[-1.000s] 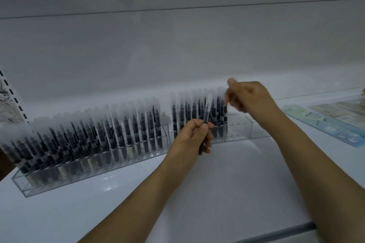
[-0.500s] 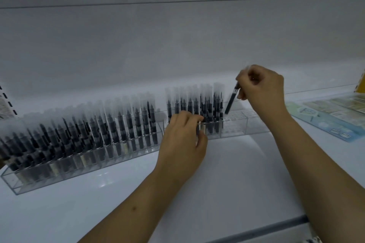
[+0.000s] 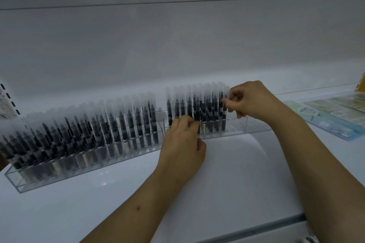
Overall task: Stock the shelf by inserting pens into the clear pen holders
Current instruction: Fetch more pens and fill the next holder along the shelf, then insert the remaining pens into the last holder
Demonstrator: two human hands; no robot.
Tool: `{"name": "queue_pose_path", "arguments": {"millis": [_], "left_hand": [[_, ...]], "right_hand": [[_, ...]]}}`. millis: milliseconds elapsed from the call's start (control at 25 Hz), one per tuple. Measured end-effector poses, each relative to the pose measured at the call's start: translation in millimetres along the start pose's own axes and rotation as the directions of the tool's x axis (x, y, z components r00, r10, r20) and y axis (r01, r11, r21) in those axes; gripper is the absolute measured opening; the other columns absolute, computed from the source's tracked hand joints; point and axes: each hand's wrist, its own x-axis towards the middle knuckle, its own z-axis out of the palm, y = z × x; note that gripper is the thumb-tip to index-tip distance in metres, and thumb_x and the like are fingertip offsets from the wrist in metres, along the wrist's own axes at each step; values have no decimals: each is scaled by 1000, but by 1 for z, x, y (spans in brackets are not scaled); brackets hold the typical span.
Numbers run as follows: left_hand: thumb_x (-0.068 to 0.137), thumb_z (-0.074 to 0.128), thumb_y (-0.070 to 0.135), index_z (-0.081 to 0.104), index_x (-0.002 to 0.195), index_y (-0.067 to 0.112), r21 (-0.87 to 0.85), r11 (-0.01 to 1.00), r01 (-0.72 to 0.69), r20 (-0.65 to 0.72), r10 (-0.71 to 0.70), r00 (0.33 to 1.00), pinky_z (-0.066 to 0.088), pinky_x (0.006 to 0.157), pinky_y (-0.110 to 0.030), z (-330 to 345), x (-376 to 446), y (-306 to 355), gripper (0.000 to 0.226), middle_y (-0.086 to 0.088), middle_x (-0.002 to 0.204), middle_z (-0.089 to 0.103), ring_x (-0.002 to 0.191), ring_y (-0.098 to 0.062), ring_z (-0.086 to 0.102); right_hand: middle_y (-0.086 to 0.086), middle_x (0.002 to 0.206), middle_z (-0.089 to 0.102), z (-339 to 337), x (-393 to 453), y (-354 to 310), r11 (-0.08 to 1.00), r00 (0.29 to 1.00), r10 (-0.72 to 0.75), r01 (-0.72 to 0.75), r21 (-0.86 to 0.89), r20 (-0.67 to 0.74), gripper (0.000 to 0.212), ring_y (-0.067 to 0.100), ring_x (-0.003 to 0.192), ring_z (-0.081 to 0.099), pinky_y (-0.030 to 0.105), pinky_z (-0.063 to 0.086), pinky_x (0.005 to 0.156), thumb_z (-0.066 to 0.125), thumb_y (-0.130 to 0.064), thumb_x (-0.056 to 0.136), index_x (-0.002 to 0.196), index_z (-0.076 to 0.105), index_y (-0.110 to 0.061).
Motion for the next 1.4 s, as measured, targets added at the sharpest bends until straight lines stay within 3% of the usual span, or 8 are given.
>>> {"name": "queue_pose_path", "arguments": {"millis": [160,320,440,600,800,1040,1280,1400], "left_hand": [[90,54,17,54,134,11,-5,1000,-2,20,2,1000,42,102,-34,-1,0,-1,44,1,128,49,118,-18,44],[87,51,13,49,140,10,16,1000,11,57,-12,998,40,104,-33,-5,-1,1,52,-1,134,45,125,-19,39],[90,50,18,37,148,14,48,999,-12,158,5,987,39,108,-36,-15,-3,0,60,-1,145,36,135,-20,31],[98,47,36,19,156,29,-11,1000,9,273,-5,962,27,117,-37,-58,-17,-8,64,1,161,19,146,-19,21],[100,41,44,26,154,25,86,975,205,-60,-200,978,26,118,-35,-131,-92,-27,59,2,159,27,145,-16,24],[98,41,48,38,149,23,225,770,597,-363,-502,785,37,109,-34,-211,-240,-67,56,0,150,42,136,-17,38],[99,38,48,31,151,30,224,556,800,-360,-716,598,31,112,-26,-231,-378,-66,55,12,150,34,139,-4,29],[97,32,53,33,150,28,195,406,893,-371,-812,451,33,111,-26,-224,-431,-75,58,10,149,36,137,-7,33]], "right_hand": [[-9,52,66,2,-3,1,993,996,47,-39,-107,79,44,6,50,64,23,51,60,56,-56,92,69,71,-21],[-6,64,67,-10,-2,-5,968,951,45,-117,-220,-307,65,18,65,63,28,48,64,30,-63,98,73,71,-19],[-8,81,68,-10,-4,-19,974,902,4,-102,-204,-432,52,20,82,63,25,39,64,34,-57,100,87,68,-20],[-1,151,45,9,-12,-66,987,945,-162,159,-33,-285,62,17,140,37,31,29,113,34,-59,97,143,48,-20],[-4,164,18,56,-33,-170,926,923,-346,365,101,-165,74,15,151,15,37,17,123,30,-62,96,157,19,-22],[-9,164,16,133,-98,-314,775,823,-567,550,312,-41,74,9,151,13,38,19,123,33,-65,96,157,18,-27],[-13,164,10,204,-170,-431,598,637,-763,630,496,111,74,7,151,7,35,18,122,32,-66,97,158,10,-29],[-11,164,13,240,-213,-478,498,508,-847,658,565,156,76,9,151,8,38,19,122,30,-67,96,158,11,-28]]}}
